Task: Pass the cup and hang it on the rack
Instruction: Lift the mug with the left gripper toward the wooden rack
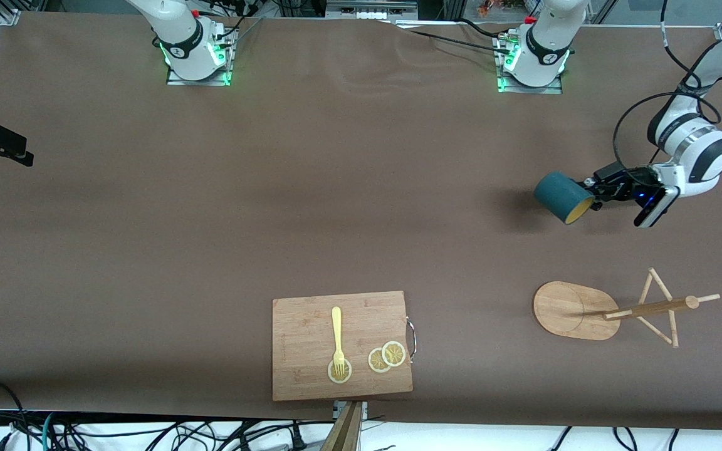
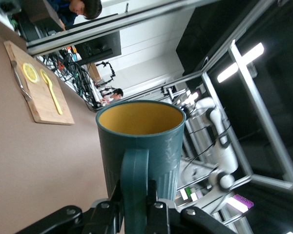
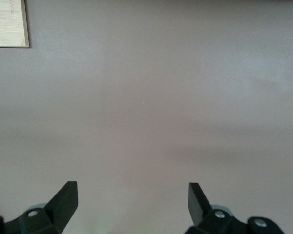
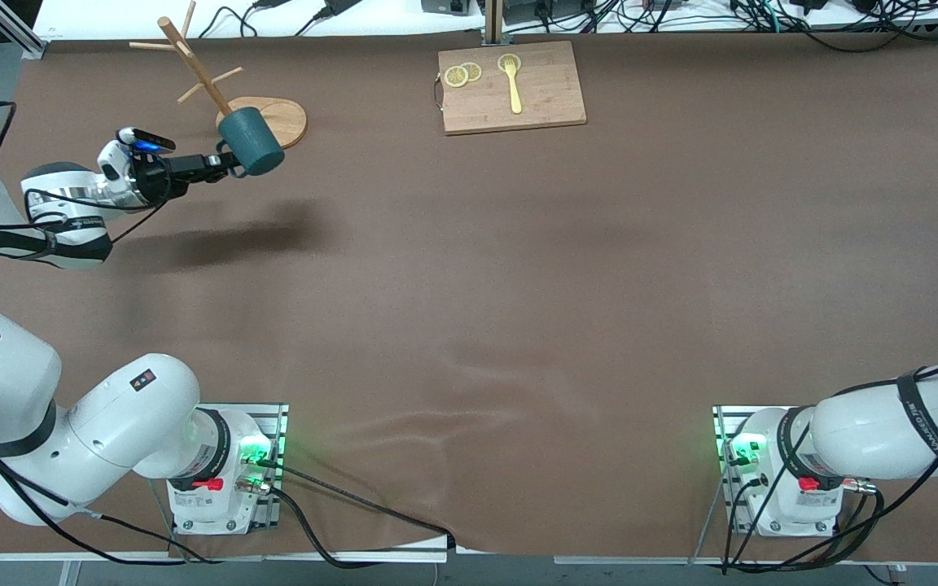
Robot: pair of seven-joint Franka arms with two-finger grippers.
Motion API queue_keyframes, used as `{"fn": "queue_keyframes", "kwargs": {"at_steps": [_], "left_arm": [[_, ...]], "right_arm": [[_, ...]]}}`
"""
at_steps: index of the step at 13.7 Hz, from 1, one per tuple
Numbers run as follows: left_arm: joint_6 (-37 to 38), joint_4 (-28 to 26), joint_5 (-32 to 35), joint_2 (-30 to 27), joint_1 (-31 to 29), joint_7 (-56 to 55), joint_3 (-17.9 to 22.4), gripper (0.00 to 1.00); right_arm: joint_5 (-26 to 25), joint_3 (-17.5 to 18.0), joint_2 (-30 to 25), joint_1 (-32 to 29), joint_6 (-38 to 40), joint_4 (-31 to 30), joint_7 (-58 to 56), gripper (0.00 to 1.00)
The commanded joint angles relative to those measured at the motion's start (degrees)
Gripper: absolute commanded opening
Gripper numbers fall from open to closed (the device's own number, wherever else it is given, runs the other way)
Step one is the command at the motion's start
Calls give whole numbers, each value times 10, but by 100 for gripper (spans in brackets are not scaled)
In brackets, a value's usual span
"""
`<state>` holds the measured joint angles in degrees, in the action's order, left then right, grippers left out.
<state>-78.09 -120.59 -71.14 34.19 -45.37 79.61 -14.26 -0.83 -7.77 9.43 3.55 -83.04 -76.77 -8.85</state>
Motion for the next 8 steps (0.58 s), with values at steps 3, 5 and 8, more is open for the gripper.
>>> {"fn": "queue_keyframes", "kwargs": {"at_steps": [3,5,8], "left_arm": [[41,108,0,24,-24,-220,-7,0],[40,155,-16,58,-24,-280,-7,0],[26,183,-71,71,-18,-385,-7,0]], "right_arm": [[-5,4,-4,-3,-4,0,0,100],[-5,4,-4,-3,-5,0,0,100],[-5,5,-4,-2,-5,0,0,100]]}}
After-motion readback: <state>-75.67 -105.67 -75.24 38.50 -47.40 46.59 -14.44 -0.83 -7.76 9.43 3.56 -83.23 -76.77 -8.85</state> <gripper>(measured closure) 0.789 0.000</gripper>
